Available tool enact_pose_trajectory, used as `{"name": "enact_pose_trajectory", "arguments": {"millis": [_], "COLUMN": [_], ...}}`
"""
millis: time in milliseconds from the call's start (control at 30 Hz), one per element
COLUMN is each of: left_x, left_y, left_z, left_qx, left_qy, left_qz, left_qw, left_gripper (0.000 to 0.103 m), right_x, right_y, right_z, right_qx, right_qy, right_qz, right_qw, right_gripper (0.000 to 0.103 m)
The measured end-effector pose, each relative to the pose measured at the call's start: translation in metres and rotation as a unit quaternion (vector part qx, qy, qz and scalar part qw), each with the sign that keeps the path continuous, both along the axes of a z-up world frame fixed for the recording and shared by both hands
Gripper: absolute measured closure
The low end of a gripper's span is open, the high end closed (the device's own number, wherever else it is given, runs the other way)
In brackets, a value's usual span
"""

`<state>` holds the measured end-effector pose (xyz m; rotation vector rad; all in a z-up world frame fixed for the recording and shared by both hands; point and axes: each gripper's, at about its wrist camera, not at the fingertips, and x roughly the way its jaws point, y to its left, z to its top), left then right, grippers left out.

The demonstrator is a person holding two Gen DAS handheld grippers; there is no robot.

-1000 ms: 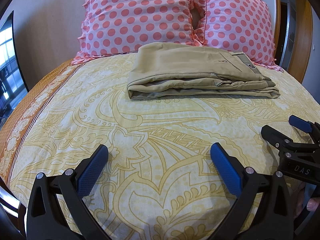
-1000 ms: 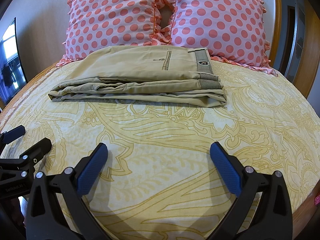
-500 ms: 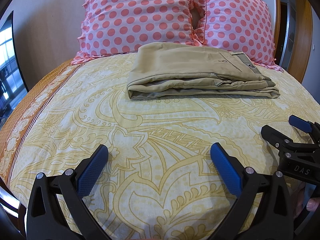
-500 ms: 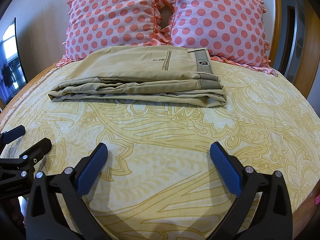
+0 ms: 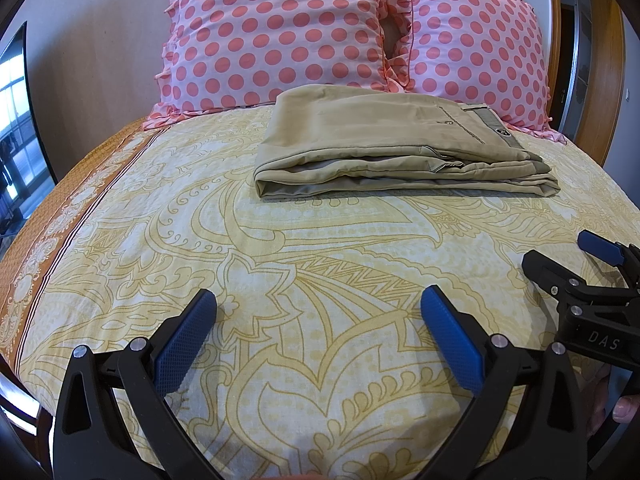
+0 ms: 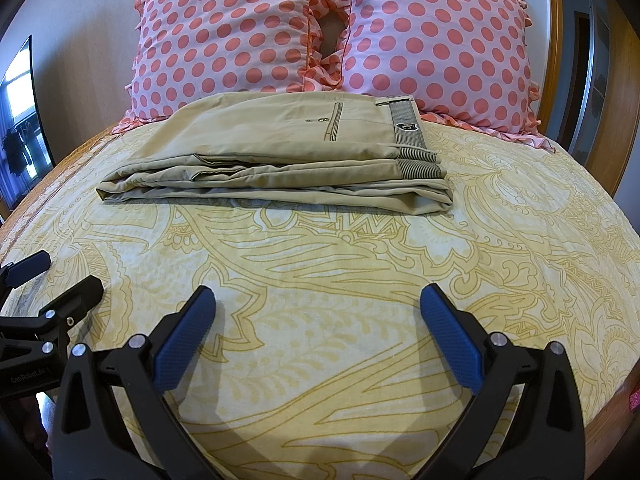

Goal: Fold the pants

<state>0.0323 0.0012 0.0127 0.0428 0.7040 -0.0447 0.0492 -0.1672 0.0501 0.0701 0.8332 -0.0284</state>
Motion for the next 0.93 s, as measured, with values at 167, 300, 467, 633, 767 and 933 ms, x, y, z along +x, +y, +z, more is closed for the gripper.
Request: {"name": "enact_pose_trajectory", "arguments": {"millis": [167,300,467,633,767,933], "left_x": [0.0002,0.0005,0.0011,0.0009,0.001,0.0004], "left_y": [-0.0015,-0.0025,-0.0029,-0.0023,-0.002,-0.002], "left_z": [0.0005,0.0002,0.0,0.0003,0.0005,0.0002], "left_qx": [0.0,0.0,0.0,0.0,0.0,0.0], "left_qy": [0.004,0.006,0.009,0.007,0.005,0.003], "left_qz": [-0.001,-0.003,-0.002,-0.003,-0.003,-0.002], "left_qw": [1.0,1.0,1.0,1.0,1.0,1.0], "left_gripper": [0.001,0.001,0.001,0.001,0.001,0.001], "right_x": [-0.0005,0.0,0.0,-0.0003,-0.0003,0.0001], "right_y": [0.0006,-0.0004,-0.0006,0.0,0.0002,-0.0001], "right_z": [0.0001,0.0006,0.0005,0.0003,0.0003,0.0003], "right_qx": [0.0,0.0,0.0,0.0,0.0,0.0], "right_qy": [-0.001,-0.001,-0.002,-0.002,-0.001,-0.002], "right_qz": [-0.001,-0.001,-0.001,-0.001,-0.001,-0.001], "right_qw": [1.0,1.0,1.0,1.0,1.0,1.0], "right_gripper": [0.002,0.002,0.002,0.002,0.002,0.002]}}
